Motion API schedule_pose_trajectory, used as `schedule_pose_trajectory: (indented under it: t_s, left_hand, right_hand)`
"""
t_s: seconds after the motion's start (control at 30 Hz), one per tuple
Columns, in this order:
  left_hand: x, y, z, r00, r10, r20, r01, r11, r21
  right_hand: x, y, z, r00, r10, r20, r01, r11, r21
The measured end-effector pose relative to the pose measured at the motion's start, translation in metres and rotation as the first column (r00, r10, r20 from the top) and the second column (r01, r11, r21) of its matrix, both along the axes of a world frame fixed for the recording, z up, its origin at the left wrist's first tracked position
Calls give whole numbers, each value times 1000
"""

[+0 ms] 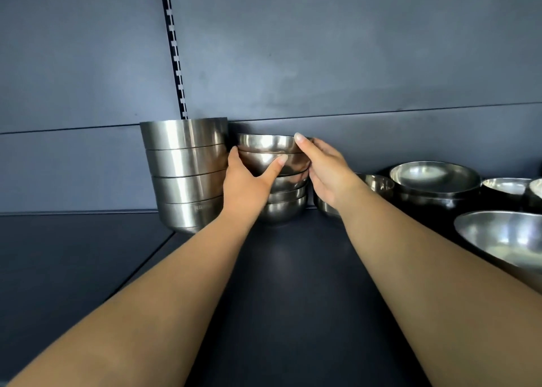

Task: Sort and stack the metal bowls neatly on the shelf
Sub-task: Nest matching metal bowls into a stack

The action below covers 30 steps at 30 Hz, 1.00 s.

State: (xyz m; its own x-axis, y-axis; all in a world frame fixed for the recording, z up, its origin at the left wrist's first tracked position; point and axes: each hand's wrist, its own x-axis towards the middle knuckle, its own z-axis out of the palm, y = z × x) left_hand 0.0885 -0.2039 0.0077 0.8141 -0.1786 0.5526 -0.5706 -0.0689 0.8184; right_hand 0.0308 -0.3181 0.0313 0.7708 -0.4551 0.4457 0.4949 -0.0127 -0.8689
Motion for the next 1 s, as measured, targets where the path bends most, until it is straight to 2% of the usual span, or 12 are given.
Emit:
schedule_pose_trajectory:
  t_s: [0.2, 0.5, 0.8, 1.0]
  left_hand:
    - [3, 1, -5, 1000, 17, 8, -17, 1000, -19]
    - [3, 3, -8, 1000, 10, 9, -10, 998, 57]
    - [1, -2, -13, 999, -21, -43, 23, 999, 44]
    - [3, 1, -9, 1000, 9, -2, -8, 1000, 14]
  right_hand:
    - [4, 1, -4, 1000, -8, -15, 7, 1000, -19]
    - [2, 0, -6, 999, -32, 20, 33, 997, -74]
    - [4, 4, -10, 985, -160, 63, 167, 978, -124]
    - [1, 4, -9, 971, -230, 63, 237, 961, -141]
